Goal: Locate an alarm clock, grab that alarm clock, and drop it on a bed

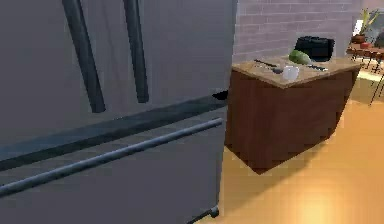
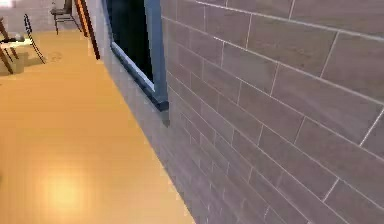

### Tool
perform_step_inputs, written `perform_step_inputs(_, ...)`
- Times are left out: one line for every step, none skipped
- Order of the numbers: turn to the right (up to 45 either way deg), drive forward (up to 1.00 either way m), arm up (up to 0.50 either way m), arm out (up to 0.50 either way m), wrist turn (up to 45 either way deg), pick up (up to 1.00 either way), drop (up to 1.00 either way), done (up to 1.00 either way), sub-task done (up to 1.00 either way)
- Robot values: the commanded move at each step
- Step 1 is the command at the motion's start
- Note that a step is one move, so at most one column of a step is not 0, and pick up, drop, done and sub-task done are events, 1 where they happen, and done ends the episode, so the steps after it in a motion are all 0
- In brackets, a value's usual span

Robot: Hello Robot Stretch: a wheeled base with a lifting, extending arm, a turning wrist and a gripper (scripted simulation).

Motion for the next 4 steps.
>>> perform_step_inputs(45.0,0.0,0.0,0.0,0.0,0.0,0.0,0.0,0.0)
perform_step_inputs(12.0,0.0,0.0,0.0,0.0,0.0,0.0,0.0,0.0)
perform_step_inputs(0.0,1.0,0.0,0.0,0.0,0.0,0.0,0.0,0.0)
perform_step_inputs(0.0,1.0,0.0,0.0,0.0,0.0,0.0,0.0,0.0)
